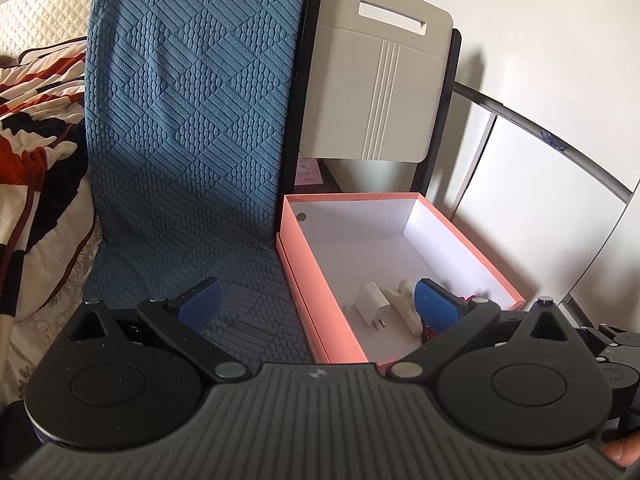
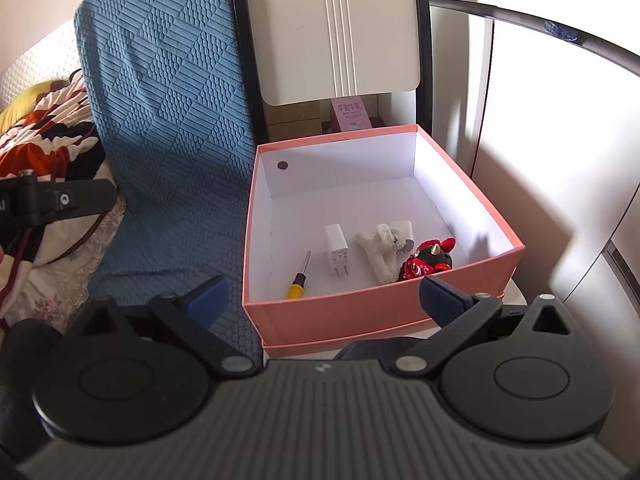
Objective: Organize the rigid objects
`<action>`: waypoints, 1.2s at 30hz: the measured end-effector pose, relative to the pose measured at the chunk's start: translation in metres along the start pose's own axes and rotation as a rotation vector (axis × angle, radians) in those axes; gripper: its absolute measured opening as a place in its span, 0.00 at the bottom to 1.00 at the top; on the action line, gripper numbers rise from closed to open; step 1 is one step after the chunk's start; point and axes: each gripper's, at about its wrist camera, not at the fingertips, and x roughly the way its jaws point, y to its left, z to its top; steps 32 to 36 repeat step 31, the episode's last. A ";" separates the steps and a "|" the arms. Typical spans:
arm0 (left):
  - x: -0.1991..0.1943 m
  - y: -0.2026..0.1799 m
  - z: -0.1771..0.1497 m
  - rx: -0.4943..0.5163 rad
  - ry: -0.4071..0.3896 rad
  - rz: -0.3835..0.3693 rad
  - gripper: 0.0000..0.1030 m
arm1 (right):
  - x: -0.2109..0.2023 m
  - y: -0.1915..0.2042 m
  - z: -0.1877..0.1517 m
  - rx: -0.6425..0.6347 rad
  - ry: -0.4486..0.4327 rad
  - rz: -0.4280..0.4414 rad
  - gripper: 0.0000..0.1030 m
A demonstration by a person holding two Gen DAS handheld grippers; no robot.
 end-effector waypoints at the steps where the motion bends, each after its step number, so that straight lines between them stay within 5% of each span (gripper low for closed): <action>1: 0.000 0.000 0.000 -0.001 0.000 0.001 1.00 | 0.000 0.000 0.000 0.001 0.000 -0.001 1.00; 36: 0.001 -0.003 -0.001 0.002 -0.008 0.001 1.00 | 0.000 0.002 -0.002 0.001 0.004 -0.017 1.00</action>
